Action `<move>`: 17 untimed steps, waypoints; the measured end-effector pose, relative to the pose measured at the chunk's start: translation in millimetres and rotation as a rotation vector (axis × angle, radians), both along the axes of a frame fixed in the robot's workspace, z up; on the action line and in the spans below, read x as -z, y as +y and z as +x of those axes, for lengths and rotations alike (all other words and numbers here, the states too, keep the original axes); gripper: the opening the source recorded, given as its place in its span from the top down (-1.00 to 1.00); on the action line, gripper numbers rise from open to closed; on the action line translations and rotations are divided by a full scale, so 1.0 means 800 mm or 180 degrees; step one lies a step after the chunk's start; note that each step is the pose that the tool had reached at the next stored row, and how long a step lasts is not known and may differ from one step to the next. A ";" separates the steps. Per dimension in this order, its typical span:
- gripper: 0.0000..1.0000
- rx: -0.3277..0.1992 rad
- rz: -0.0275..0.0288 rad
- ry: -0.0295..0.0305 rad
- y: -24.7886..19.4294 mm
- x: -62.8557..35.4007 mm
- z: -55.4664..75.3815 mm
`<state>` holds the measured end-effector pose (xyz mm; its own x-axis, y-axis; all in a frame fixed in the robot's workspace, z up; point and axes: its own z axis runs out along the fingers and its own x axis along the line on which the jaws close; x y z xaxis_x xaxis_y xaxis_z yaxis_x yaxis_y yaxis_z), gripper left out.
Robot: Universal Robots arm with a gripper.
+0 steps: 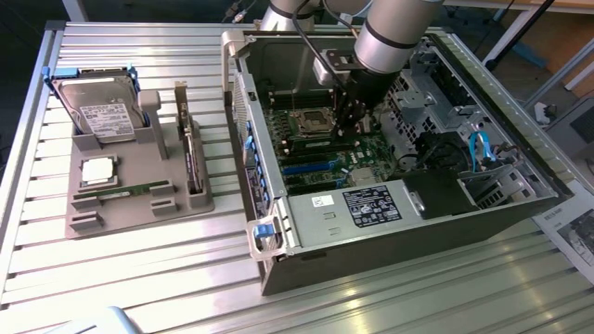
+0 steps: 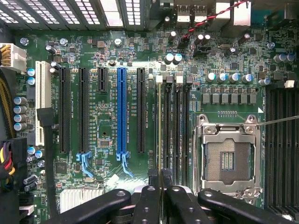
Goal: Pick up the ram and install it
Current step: 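Insert the ram into the slot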
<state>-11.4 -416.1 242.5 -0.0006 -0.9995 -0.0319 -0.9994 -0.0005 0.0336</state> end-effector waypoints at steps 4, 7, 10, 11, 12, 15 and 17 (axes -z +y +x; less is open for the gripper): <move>0.76 0.0000 0.0000 0.0000 0.0003 0.000 0.000; 0.76 0.0000 0.0000 -0.0001 0.0014 0.000 0.000; 0.76 0.0000 0.0000 -0.0001 0.0019 0.001 0.000; 0.76 0.0000 0.0000 -0.0001 0.0019 0.001 -0.001; 0.76 0.0000 0.0000 -0.0001 0.0019 0.001 -0.001; 0.76 0.0000 0.0000 -0.0001 0.0019 0.001 -0.002; 0.76 0.0000 0.0001 -0.0001 0.0021 0.002 -0.002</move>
